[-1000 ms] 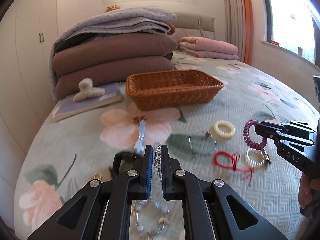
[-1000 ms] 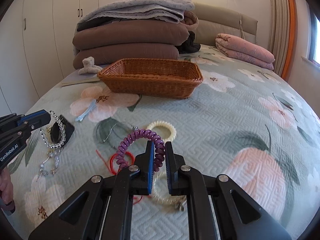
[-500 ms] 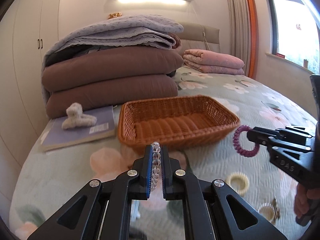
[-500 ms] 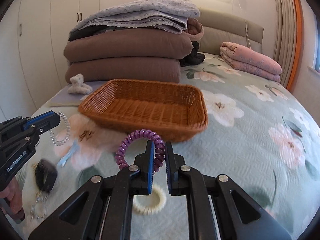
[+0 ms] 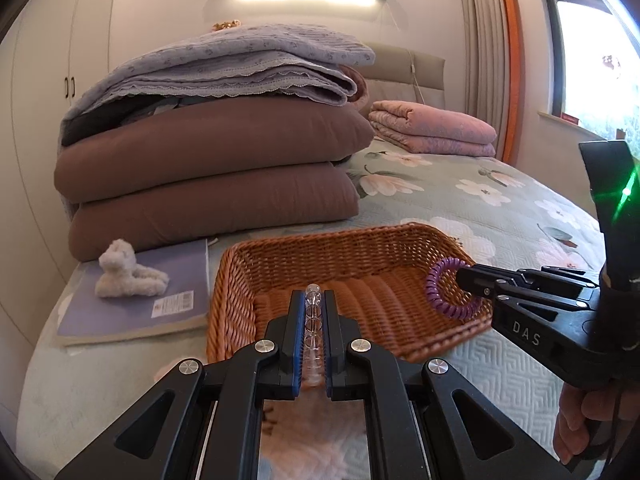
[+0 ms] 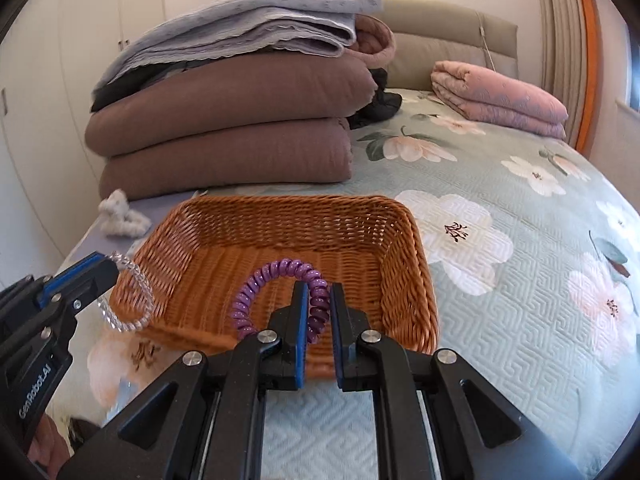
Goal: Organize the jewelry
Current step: 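Lift and carry the purple coil with the right gripper while the left carries the bead bracelet to the basket, then open the right gripper over the basket while the left gripper releases the bead bracelet inside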
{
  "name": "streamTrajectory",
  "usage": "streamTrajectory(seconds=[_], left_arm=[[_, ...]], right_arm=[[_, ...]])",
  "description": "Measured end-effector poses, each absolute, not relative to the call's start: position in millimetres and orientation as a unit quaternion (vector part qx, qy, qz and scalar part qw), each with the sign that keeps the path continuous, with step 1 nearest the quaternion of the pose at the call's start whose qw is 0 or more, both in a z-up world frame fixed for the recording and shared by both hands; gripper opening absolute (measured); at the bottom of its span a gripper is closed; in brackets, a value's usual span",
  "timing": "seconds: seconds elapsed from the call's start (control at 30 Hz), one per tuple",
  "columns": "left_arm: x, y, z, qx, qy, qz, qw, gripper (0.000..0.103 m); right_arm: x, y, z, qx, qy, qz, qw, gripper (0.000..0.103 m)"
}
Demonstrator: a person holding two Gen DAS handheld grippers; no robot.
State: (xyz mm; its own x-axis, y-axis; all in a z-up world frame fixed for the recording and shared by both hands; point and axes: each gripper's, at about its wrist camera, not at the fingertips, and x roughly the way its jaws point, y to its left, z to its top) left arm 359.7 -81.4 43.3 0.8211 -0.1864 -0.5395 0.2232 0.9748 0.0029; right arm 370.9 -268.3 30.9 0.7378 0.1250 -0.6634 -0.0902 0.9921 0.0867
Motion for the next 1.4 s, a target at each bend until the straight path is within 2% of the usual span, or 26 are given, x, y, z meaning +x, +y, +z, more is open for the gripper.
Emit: streamTrajectory(seconds=[0.23, 0.63, 1.07, 1.17, 1.23, 1.3, 1.37, 1.4], left_arm=[[392, -90, 30, 0.048, 0.312, -0.101, 0.943, 0.007], [420, -84, -1, 0.039, 0.366, -0.095, 0.925, 0.007], [425, -77, -17, 0.038, 0.387, -0.075, 0.918, 0.008], [425, -76, -19, 0.039, 0.389, -0.069, 0.918, 0.008], [425, -75, -20, 0.037, 0.391, -0.067, 0.917, 0.015], [424, -75, -19, 0.039, 0.387, -0.066, 0.919, 0.019], [421, -76, -18, 0.042, 0.383, -0.067, 0.921, 0.037], [420, -75, -16, 0.039, 0.379, -0.068, 0.922, 0.051]], right_arm=[[407, -274, 7, 0.014, 0.408, 0.035, 0.912, 0.012], [420, -268, -22, 0.015, 0.444, 0.032, 0.895, 0.012], [422, -266, -25, 0.0, 0.452, 0.028, 0.892, 0.012], [422, -264, -25, -0.002, 0.449, 0.029, 0.893, 0.015], [421, -263, -24, -0.001, 0.448, 0.034, 0.894, 0.025], [420, -262, -22, 0.0, 0.445, 0.035, 0.895, 0.029], [418, -263, -19, 0.004, 0.436, 0.033, 0.899, 0.031], [417, -263, -18, 0.006, 0.433, 0.034, 0.901, 0.033]])
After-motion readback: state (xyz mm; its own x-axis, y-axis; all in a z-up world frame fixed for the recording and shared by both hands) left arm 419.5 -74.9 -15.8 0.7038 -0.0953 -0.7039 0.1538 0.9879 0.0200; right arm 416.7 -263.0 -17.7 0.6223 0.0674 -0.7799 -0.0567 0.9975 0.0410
